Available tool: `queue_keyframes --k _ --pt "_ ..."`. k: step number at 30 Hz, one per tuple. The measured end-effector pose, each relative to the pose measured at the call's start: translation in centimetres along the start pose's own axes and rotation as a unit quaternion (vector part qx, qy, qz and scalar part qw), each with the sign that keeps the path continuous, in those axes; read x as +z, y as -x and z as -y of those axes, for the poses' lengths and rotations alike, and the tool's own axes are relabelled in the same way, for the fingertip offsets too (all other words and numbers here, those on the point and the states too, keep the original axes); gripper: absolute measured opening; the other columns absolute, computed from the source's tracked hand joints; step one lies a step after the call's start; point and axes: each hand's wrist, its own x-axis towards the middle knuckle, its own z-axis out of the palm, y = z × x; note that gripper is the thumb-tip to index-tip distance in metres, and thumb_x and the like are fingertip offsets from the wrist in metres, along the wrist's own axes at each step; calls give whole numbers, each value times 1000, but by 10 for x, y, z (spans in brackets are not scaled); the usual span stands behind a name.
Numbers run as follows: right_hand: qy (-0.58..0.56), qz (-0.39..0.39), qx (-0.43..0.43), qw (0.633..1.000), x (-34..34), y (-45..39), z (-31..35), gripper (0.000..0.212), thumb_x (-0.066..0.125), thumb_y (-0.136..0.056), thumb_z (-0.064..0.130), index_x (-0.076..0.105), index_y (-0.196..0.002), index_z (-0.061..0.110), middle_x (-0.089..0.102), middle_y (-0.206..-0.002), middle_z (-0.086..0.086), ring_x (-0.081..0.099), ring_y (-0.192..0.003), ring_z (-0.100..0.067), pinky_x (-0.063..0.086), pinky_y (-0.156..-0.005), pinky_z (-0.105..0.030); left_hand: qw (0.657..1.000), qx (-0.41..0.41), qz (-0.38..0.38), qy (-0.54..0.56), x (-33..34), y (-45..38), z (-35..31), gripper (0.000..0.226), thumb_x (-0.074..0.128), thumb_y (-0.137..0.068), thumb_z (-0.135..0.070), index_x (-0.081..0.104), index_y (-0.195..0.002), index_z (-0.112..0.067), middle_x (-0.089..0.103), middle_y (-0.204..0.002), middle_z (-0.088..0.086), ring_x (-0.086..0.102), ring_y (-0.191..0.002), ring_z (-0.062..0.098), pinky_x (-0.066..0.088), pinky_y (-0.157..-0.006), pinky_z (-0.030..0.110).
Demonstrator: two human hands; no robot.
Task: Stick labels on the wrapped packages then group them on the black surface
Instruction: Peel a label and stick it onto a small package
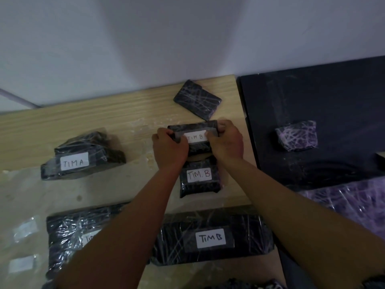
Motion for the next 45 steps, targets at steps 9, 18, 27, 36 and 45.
queue_keyframes --k 9,18,27,36,45 --pt "98 21 26 995 10 -9 11 60 62 -68 77 51 -107 33 52 -105 3 59 -100 -23 51 -89 -45 990 -106 -22 91 5 -6 -6 60 78 -70 -56 57 -112 -19 65 -112 3 63 -101 19 52 -90 37" --pt "89 5 14 996 13 -13 0 35 61 -87 55 51 -110 31 52 -113 5 54 -108 -23 42 -94 -45 984 -140 -60 96 -3 -16 0 29 82 -72 -39 73 -94 -23 74 -95 -1 68 -86 18 57 -84 38" --pt "62 -16 23 998 6 -13 -9 19 50 -98 32 61 -113 37 66 -110 11 60 -100 -15 41 -80 -28 974 -161 -34 157 -7 -16 5 35 80 -78 -33 75 -109 -17 75 -101 1 68 -88 15 57 -89 36" --pt "45 -5 -16 999 8 -7 -8 30 56 -87 57 61 -107 35 61 -105 9 59 -100 -18 47 -86 -37 985 -108 -10 135 -8 -10 1 38 82 -70 -45 74 -97 -19 73 -90 -5 68 -82 11 58 -80 32" --pt "82 -4 -44 996 11 -4 -14 37 58 -93 45 56 -127 30 58 -119 3 53 -112 -23 42 -99 -47 984 -93 17 148 -10 -12 15 29 79 -79 -24 74 -107 -21 74 -94 -3 69 -85 13 59 -85 39"
